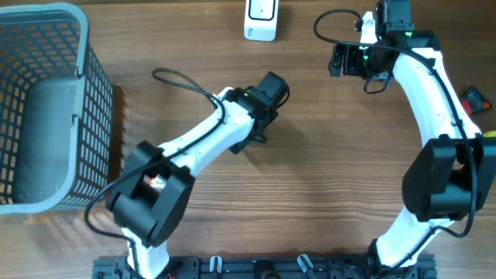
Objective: Scan the item barcode
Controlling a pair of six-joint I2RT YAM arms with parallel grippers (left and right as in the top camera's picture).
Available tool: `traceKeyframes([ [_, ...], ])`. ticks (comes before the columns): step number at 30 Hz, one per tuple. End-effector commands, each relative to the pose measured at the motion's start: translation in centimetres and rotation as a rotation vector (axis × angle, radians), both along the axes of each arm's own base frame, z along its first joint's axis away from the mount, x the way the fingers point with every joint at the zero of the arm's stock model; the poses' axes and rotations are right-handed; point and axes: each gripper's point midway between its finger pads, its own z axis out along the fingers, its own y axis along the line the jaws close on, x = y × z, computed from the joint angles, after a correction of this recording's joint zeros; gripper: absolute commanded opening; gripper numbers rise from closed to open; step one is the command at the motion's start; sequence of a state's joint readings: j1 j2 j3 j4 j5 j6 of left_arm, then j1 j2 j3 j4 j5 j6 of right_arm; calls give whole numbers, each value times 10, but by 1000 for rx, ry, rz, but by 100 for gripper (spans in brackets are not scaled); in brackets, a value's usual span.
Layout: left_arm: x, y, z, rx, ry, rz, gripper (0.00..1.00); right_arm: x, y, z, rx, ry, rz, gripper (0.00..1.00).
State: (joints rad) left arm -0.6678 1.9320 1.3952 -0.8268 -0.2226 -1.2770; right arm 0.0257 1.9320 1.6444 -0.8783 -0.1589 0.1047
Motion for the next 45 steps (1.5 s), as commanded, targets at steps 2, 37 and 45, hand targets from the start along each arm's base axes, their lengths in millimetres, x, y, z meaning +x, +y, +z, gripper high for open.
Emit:
traceKeyframes([
  [2,0,1,28,132,-39,-481,100,1,-1,-5,-1,9,-8,100],
  [37,4,23,-4,-70,-5,-1505,100,0,-1,-5,-1,13,-8,100],
  [45,-1,18,-22,-80,37,-1534,100,1,-1,-5,-1,12,-8,100],
])
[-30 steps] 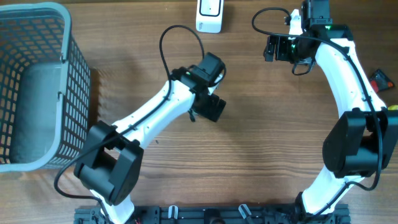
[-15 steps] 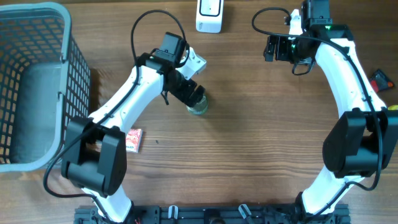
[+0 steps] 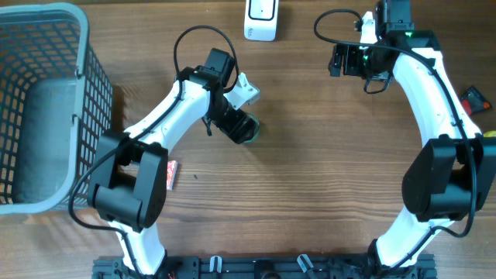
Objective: Scan the item barcode
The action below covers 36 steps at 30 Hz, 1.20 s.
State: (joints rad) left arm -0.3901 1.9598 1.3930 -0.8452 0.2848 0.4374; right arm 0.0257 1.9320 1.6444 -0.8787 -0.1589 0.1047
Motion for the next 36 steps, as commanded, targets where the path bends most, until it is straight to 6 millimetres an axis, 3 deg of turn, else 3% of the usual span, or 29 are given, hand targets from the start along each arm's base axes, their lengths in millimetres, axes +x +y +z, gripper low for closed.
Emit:
traceKeyframes([
  [1,-9,-8,-14,-1,32,-50,100,1,-1,-5,0,12,-8,100],
  [10,-10,-31,-18,-9,-9,-106,100,1,-1,-5,0,13,-8,100],
  [22,-9,-19,-41,86,-8,-101,97,0,-1,-5,-1,17,-8,100],
  [28,-5,-17,-41,101,-26,-97,82,-1,-1,-5,-1,18,-8,100],
  [36,-5,-17,-41,103,-26,-97,80,-2,-1,-6,-1,23,-8,100],
])
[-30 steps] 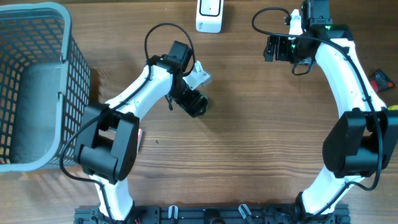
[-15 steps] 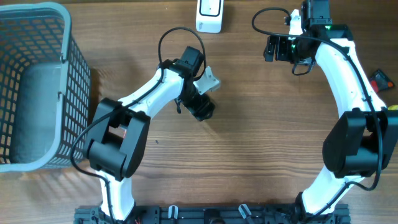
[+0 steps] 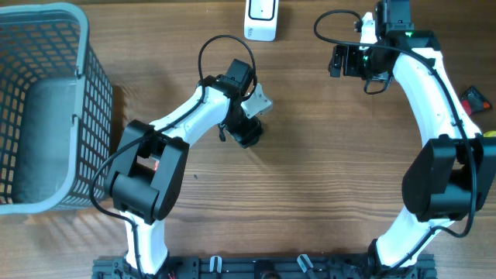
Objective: Scan the item barcode
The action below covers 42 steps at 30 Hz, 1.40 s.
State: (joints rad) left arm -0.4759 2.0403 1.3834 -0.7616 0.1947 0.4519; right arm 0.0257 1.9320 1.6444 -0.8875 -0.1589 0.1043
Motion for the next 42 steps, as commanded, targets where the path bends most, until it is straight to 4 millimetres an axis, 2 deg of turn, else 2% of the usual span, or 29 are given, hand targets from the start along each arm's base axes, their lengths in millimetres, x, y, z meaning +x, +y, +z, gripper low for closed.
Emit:
traceKeyframes([
  [1,-2,5,-8,26,6,-9,78,0,-1,-5,-1,15,-8,100],
  [7,5,18,-10,100,-20,80,69,0,-1,-5,-1,15,-8,100],
  [17,9,25,-10,115,8,369,65,0,-1,-5,-1,15,-8,100],
  [21,10,24,-10,87,51,637,64,0,-1,-5,0,15,-9,100],
  [24,10,24,-10,60,105,926,64,0,-1,-5,0,15,-9,100],
  [28,11,16,-9,-7,193,1234,65,0,-1,-5,0,15,-10,100],
  [32,25,1,-4,-127,247,1478,68,0,-1,-5,1,17,-12,100],
  [37,40,-21,3,-249,245,1608,67,-2,-1,-6,1,26,-12,100],
  [42,36,-24,1,-234,218,1643,69,-4,-1,-6,1,31,-12,100],
])
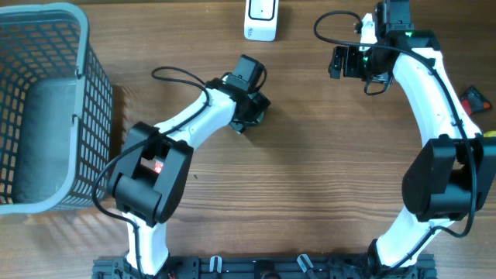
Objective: Scan the item barcode
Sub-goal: 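Lower the tin can to the table centre with the left gripper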
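The white scanner [260, 18] stands at the table's far edge, in the middle. My left arm reaches up from the front edge, and its wrist [246, 77] is a little in front of the scanner and to its left. The left gripper [249, 116] points down under the wrist, which hides its fingers. Only a dark shape with a greenish edge shows there, so the item cannot be made out. My right gripper [342, 60] hangs at the back right, to the right of the scanner. Its jaws are too dark to read.
A grey mesh basket [85, 93] with a grey pad inside fills the left end of the table. A small red and black object [474, 101] lies at the right edge. Black cables loop from both wrists.
My left wrist has turned and now sits slightly farther back and right. The white piece seen beside the gripper is now out of sight under the wrist. The right arm has not moved.
At first my left gripper was right of centre, in front of the scanner. Then it was farther left, with a white piece and a dark round end facing up. After that it stood nearer the middle, and now it faces down in front of the scanner.
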Controlling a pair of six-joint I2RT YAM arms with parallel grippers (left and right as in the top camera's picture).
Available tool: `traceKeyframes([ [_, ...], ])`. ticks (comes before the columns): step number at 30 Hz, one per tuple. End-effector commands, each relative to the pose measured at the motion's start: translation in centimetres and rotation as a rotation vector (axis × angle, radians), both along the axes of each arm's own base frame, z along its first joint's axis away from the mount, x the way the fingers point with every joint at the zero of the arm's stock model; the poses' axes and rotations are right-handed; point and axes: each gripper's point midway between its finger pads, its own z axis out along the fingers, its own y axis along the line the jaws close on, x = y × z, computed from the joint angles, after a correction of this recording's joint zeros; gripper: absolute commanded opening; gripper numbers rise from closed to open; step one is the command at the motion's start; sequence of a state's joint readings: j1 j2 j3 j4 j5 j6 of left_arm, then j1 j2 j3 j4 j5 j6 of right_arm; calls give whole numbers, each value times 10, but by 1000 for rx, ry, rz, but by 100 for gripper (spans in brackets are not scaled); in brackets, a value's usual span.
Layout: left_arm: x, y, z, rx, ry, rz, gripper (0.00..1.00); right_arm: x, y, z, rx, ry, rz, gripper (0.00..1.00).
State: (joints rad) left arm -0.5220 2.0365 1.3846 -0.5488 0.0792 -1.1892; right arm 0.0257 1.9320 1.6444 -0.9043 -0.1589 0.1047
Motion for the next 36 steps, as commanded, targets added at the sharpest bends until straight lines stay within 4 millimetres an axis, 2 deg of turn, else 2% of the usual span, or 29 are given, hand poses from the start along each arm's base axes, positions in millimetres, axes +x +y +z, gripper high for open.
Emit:
traceKeyframes([
  [1,-10,3,-12,37,40,94,67,0,-1,-5,1,15,-12,100],
  [3,-14,6,-14,70,43,95,64,0,-1,-5,3,17,-17,100],
  [5,-18,5,-15,82,51,119,66,-1,-1,-5,8,21,-29,100],
  [12,-21,0,-15,79,47,142,93,-2,-1,-6,7,28,-28,100],
  [17,-19,3,-15,111,24,88,100,-2,-1,-6,6,28,-25,100],
  [23,-17,5,-15,140,4,44,100,-2,-1,-6,5,26,-26,100],
  [26,-12,7,-11,175,-37,-35,100,-2,-1,-6,3,26,-20,100],
  [29,-6,12,-1,226,-92,-98,100,-2,-1,-6,-6,21,4,100],
  [33,3,15,32,254,-187,-154,100,-2,-1,-6,-12,19,19,100],
  [35,7,18,59,281,-263,-211,100,-2,-1,-6,-13,19,22,100],
  [36,9,23,81,314,-319,-250,100,-2,-1,-6,-12,19,22,100],
])
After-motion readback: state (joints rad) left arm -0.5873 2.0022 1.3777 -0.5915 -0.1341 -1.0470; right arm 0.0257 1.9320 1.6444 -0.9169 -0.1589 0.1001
